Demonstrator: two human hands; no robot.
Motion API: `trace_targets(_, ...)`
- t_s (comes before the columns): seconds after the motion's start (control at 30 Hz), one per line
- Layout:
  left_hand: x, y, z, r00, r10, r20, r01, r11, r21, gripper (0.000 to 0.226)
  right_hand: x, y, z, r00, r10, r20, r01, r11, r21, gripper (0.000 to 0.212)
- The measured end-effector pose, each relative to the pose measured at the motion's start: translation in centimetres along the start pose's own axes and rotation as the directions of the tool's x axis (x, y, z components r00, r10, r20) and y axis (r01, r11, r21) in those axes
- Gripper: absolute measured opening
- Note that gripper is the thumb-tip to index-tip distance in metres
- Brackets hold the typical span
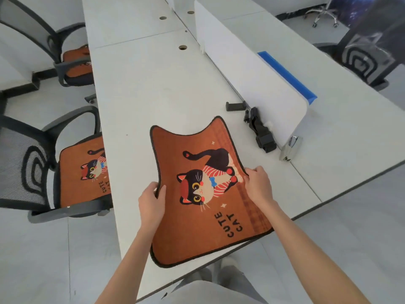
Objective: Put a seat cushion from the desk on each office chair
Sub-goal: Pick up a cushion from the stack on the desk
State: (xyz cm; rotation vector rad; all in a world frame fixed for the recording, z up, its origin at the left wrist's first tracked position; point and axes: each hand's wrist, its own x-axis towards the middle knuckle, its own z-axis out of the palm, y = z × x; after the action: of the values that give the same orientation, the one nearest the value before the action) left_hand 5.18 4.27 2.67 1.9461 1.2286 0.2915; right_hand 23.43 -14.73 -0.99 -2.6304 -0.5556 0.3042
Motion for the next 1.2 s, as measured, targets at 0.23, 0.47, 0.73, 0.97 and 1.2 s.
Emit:
trace_targets(0.23,-6.0,7.3,1.3,0.882,0.373,0.286,-0.351,0.928,-0.127,0.011,-7.2,-0.6,-4.7,0.994,0.085,-0.064,-0.073,0.984,0.165,0.031)
trace_targets(0.47,-13.1,14.5,6.1,0.566,0.645,0.514,-0.550,0.760,-0.348,0.013,-17.1,5.1,-13.6,0.888,0.281,-0.365,-0.181,0.942,0.283,0.035)
trace_targets(0.73,-21.3,24.0,18.8,0.275,0.731,0.625,-0.599,0.639,-0.483,0.009,-22.5,19.0,-19.3,0.601,0.579,-0.551,-0.435,0.815,0.382,0.040)
trace_targets(0.97,-30.2,33.0,34.0,0.209,0.747,0.632,-0.595,0.610,-0.524,0.009,-22.5,33.8,-27.3,0.520,0.611,-0.597,-0.490,0.786,0.377,0.037)
trace_targets(1.2,-35.4,43.0,45.2,0.253,0.736,0.628,-0.546,0.644,-0.536,0.011,-17.9,46.7,-36.3,0.528,0.606,-0.596,-0.508,0.787,0.350,0.035)
